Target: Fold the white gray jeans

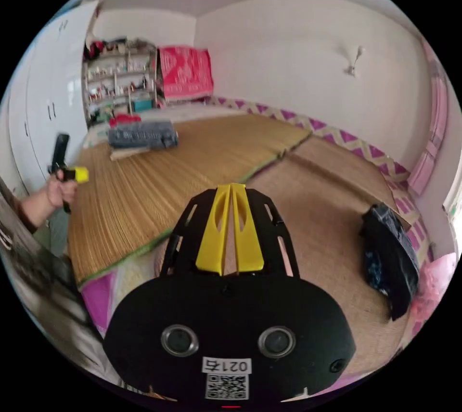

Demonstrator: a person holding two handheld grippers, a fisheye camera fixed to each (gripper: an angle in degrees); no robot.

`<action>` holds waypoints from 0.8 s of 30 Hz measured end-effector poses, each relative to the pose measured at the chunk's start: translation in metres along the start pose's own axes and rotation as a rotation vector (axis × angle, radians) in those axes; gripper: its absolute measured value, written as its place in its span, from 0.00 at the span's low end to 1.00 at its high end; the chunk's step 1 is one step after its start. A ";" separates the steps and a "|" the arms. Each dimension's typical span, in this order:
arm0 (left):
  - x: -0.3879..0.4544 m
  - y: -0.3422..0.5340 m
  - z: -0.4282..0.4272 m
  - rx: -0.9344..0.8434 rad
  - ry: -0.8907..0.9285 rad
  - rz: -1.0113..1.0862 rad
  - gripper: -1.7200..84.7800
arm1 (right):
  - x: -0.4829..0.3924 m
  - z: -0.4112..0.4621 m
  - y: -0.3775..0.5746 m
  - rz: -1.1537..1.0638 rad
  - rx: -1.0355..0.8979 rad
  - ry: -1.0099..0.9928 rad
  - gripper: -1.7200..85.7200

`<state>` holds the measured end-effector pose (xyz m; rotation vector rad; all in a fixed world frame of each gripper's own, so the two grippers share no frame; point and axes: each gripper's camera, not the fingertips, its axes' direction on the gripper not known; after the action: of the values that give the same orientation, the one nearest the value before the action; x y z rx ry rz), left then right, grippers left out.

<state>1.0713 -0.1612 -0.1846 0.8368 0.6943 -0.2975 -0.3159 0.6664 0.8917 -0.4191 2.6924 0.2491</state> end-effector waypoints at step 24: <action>0.010 -0.029 0.386 -0.421 0.141 -0.341 0.01 | 0.136 -0.129 0.219 0.472 -0.182 0.122 0.01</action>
<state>1.2355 -0.4748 -0.0269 0.3374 0.9935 -0.3834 -0.5528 0.8074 0.9763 0.1672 2.8650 0.6221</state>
